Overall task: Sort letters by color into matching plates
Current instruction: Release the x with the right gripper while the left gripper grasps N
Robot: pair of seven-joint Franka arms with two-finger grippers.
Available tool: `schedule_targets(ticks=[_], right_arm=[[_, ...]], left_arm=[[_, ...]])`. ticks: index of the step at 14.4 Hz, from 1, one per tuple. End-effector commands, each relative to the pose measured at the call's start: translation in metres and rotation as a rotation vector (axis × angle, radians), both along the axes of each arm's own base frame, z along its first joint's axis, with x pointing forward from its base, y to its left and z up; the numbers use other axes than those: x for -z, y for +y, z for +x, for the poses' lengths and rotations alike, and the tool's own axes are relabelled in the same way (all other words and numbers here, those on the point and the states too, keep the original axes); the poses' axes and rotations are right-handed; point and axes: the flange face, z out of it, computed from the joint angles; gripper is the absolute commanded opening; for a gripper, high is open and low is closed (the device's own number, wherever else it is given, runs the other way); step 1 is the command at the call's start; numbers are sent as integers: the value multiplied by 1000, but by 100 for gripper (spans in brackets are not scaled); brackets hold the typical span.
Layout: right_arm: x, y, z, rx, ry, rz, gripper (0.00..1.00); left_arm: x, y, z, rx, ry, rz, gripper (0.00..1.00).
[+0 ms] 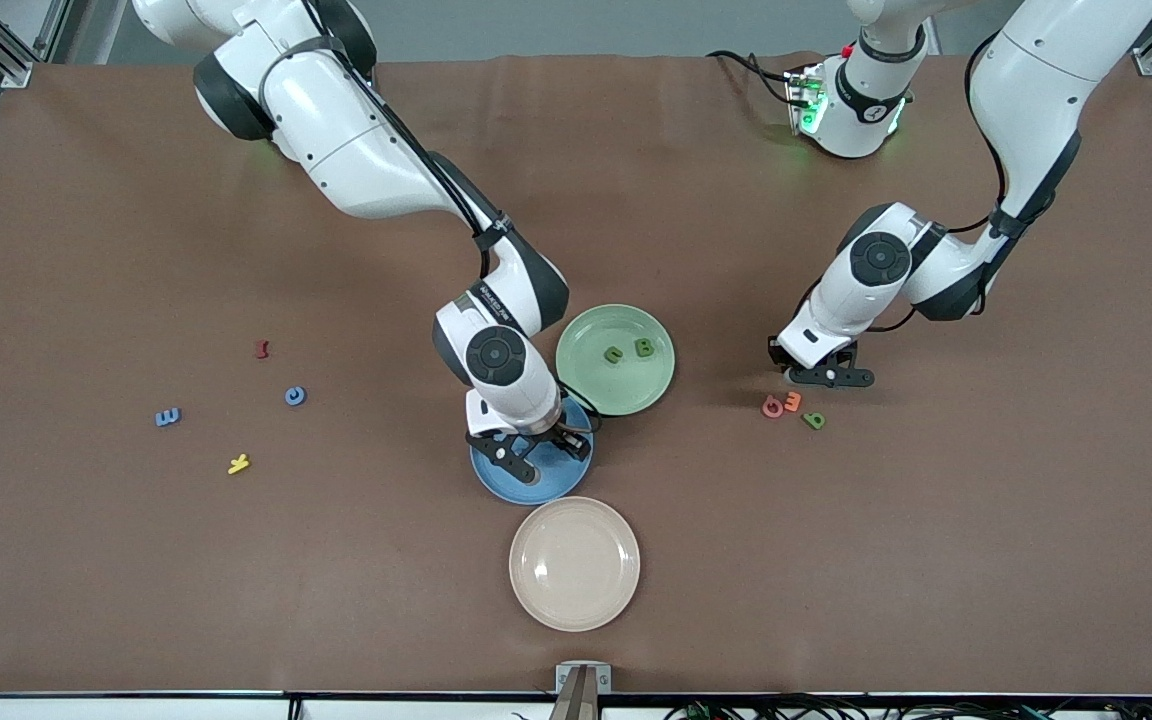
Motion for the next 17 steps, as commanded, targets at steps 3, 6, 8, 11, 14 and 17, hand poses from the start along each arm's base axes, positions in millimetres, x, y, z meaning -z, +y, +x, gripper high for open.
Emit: schedule_targets(ticks=[3,6,8,11,14,17], right_arm=[[-54,-33,20,-43,50,-47,100],[-93,-112,49,-177,138,-77,100],[-128,-164,59,-193,183,-94,100],[-142,-233,61,-209,244,-114,100],[-144,-300,50,-268,212,-119,100],[-139,-375,44,-368,164,-162,100]], left_arm=[[-21,-32,6,-32,-16,7,19],[-34,-57,7,-73,-7,10,19],[-40,-83,4,-92,-5,17,19],[-50,-127,-2,-137,8,-5,19],[-60,-172,-7,-183,29,-20,19],[-65,-209,-10,-234,58,-40,20]])
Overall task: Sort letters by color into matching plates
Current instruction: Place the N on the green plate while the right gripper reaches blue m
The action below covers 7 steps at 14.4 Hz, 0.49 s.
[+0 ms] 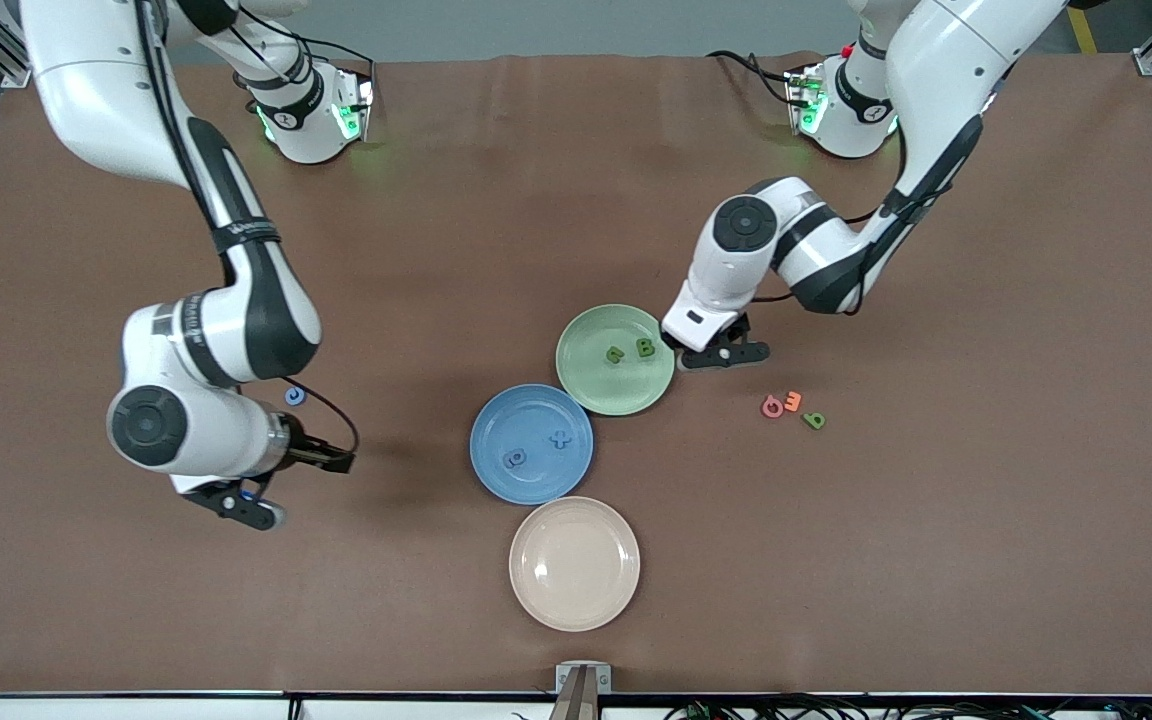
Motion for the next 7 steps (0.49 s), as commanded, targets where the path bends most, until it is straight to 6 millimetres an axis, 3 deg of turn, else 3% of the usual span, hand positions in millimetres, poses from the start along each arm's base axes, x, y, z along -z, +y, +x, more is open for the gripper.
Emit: schedule_targets(ticks=[1,5,7], right_arm=[[-1,-63,-23,-99,-22,-18,100],[27,-159,-37,-300,-65,16,100],[44,-199,-48,-380,-80,26,100]], left_arm=[[-6,-32,5,-45,29,-33,20],[-4,-74,-2,-86,47,-76,20],[-1,-91,-5,-100,54,-92,20]])
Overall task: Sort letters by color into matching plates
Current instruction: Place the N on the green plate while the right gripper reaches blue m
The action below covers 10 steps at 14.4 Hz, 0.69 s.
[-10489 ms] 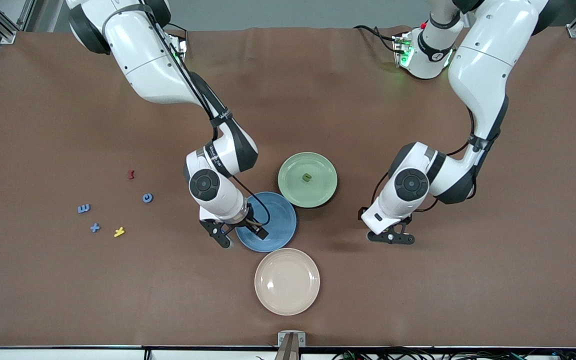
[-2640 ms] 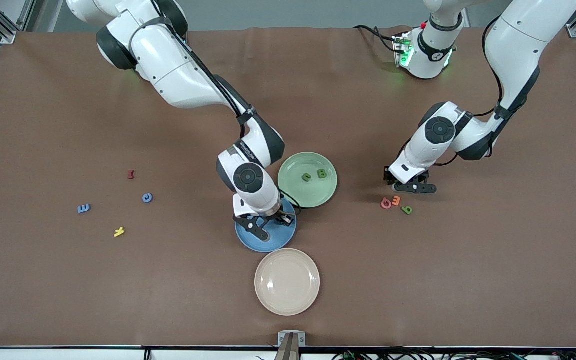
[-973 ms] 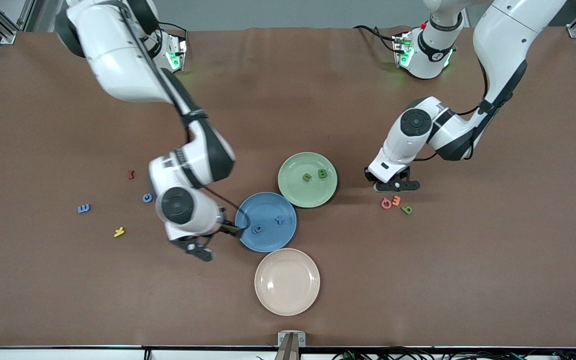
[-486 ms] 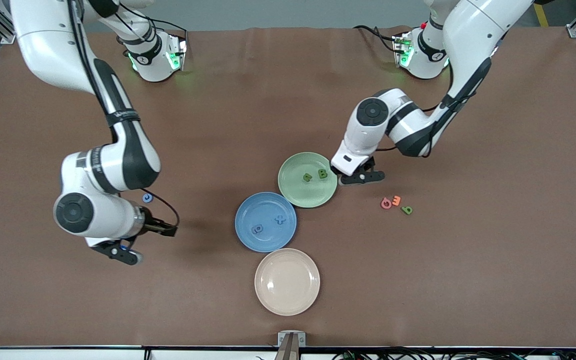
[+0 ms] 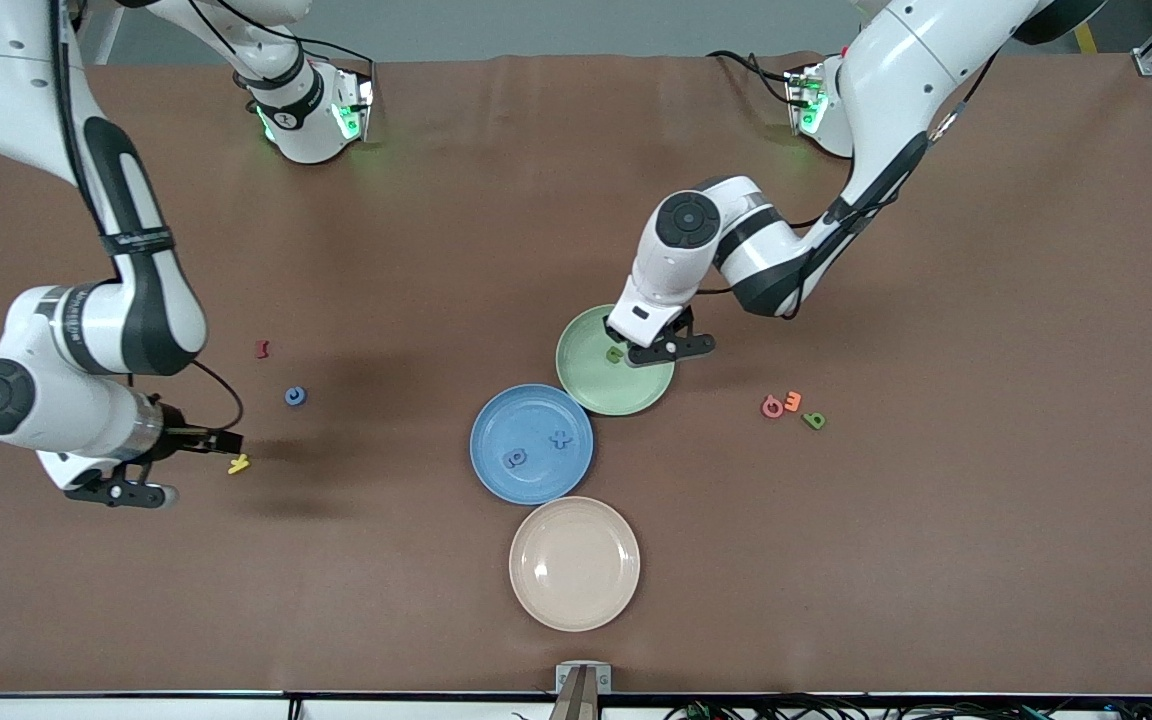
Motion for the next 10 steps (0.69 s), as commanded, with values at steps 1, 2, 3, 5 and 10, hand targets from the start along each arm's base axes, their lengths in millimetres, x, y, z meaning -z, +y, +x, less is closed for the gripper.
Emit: schedule_targets(ticks=[1,2,3,5,10], right_arm=[[14,-40,-27,-119,-13,6,100],[22,-53,-33,-160,-21,9,100],[30,-71,-41,-188,-31,12,100],[47,-95,-56,-250,-55,11,100],[87,-128,-95,-335,-125,-9,100]], left_arm=[[7,-26,3,-37,25,-13,20],[10,-37,-4,-36,22,-8,20],[15,-43,-7,-38,13,7,20],[25,-56,-14,-36,-6,35,20],[35,-78,-24,-39,-13,40,20]])
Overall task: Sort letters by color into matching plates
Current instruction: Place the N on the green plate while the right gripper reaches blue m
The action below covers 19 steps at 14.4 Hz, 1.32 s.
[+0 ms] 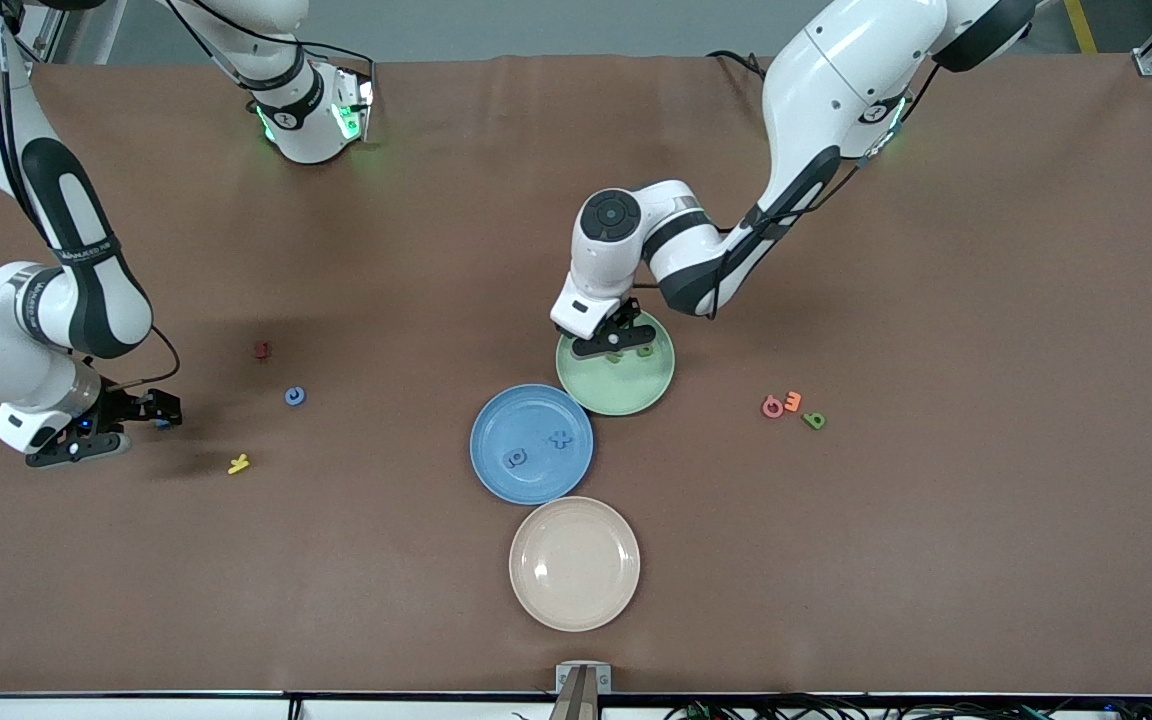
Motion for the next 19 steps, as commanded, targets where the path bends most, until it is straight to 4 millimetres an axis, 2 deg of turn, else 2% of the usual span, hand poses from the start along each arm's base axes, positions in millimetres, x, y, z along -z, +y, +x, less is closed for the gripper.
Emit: schedule_targets(ticks=[1,3,6,13,14,16,17,18,19], right_arm=[[12,-1,-28,-36,-30,-6,100],[19,-1,-35,-34,-20,-2,100],[23,0,-38,-34,-12,1,100],[24,-3,-26,-34,-33,-4,90],[26,-3,-26,-34,-30,-2,87],[29,-5,-26,-27,-27,0,82],[30,-4,-24,-28,-29,0,81],[29,-6,-23,-25,-32,-1,81],[31,-5,-21,-26,-32,-1,81]], left_arm=[[1,-12,0,-11,6,4,20],[9,-12,-2,-9,7,18,21],[11,-11,-1,-6,1,25,21],[12,-9,0,-7,-1,30,24],[12,-9,0,-8,-2,29,32],[10,-9,2,-4,-6,28,60],[9,-9,2,-2,-8,27,69],[7,-8,4,-7,-10,25,74],[1,-7,10,-16,-17,16,74]])
